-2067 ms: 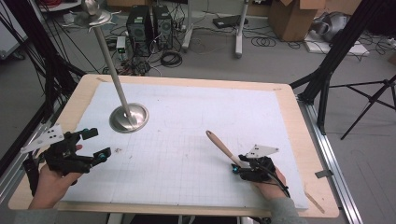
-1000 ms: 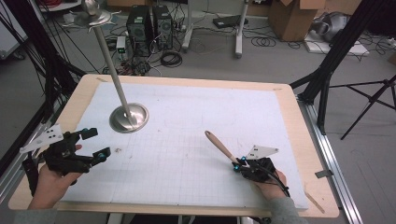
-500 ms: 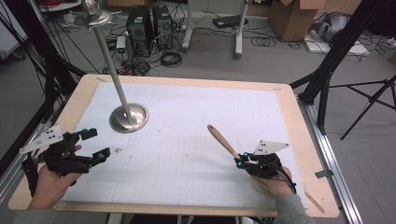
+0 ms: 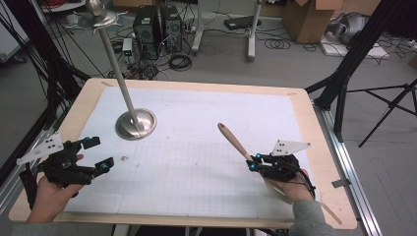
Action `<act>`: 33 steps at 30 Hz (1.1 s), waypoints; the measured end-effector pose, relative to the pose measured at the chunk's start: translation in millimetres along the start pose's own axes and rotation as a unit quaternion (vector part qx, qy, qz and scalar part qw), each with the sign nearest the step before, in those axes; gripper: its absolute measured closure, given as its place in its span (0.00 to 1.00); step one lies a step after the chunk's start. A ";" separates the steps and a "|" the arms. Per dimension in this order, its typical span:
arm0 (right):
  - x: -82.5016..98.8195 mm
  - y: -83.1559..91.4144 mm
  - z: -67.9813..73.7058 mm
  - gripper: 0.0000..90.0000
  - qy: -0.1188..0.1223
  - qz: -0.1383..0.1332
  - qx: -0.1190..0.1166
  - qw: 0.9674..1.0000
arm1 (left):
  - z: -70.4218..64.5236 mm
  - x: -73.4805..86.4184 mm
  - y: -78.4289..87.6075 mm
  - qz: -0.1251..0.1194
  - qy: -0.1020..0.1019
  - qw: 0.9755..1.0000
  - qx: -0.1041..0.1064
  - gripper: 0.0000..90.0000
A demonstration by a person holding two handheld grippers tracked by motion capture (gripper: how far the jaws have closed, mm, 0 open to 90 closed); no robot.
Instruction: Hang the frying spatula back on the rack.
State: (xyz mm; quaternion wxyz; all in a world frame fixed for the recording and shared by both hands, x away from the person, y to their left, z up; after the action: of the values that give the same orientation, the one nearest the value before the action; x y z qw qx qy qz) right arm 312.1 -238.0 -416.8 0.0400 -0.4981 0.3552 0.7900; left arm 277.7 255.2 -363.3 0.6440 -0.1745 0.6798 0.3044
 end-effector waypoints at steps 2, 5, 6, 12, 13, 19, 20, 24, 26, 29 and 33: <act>-6.0 3.2 0.8 0.87 -0.003 -0.007 -0.004 1.000 | 0.4 0.7 0.5 0.000 0.001 1.000 -0.001 0.03; -14.6 7.2 3.1 0.87 -0.005 -0.016 -0.012 1.000 | 0.7 0.9 1.3 0.001 0.002 1.000 -0.003 0.03; -17.3 8.2 3.4 0.87 -0.003 -0.017 -0.012 1.000 | 0.6 0.7 1.5 0.000 0.002 1.000 -0.003 0.03; -35.7 13.5 9.2 0.87 0.008 -0.013 -0.008 1.000 | 0.4 0.9 1.4 0.000 0.002 1.000 -0.003 0.03; -38.0 14.0 10.7 0.87 0.008 -0.013 -0.009 1.000 | 0.4 1.1 1.3 0.000 0.002 1.000 -0.003 0.03; -56.0 16.9 18.7 0.87 0.020 -0.010 -0.007 1.000 | 0.3 0.6 1.6 -0.001 0.003 1.000 -0.002 0.03; -58.7 17.3 19.8 0.87 0.023 -0.009 -0.006 1.000 | 0.3 0.6 1.6 -0.001 0.003 1.000 -0.002 0.03; -68.6 17.8 23.7 0.87 0.030 -0.007 -0.006 0.999 | 0.1 1.3 0.7 0.000 0.005 1.000 0.000 0.03; -73.1 18.2 25.5 0.87 0.029 -0.005 -0.004 1.000 | 0.4 2.1 0.3 0.001 0.004 1.000 0.000 0.03; -81.2 18.5 27.2 0.87 0.031 -0.004 -0.001 1.000 | 0.5 2.5 0.0 0.001 0.005 1.000 0.002 0.03; -94.2 19.9 30.7 0.87 0.038 -0.006 0.003 0.999 | 0.9 2.5 0.0 -0.001 0.007 1.000 0.002 0.03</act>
State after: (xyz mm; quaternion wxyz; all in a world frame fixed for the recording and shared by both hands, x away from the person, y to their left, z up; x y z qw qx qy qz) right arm 327.6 -206.9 -321.9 0.0328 -0.5300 0.3561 0.7689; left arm 278.1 256.2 -365.8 0.6400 -0.1759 0.6845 0.3015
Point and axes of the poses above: each handheld gripper's, and its own axes: y roughly backward along the jaws, x roughly out of its underside, z roughly to its left, the point moved 5 cm from there along -y, roughly forward along the jaws, and after that the axes turned 12 degrees about -y, right-handed, at the moved point
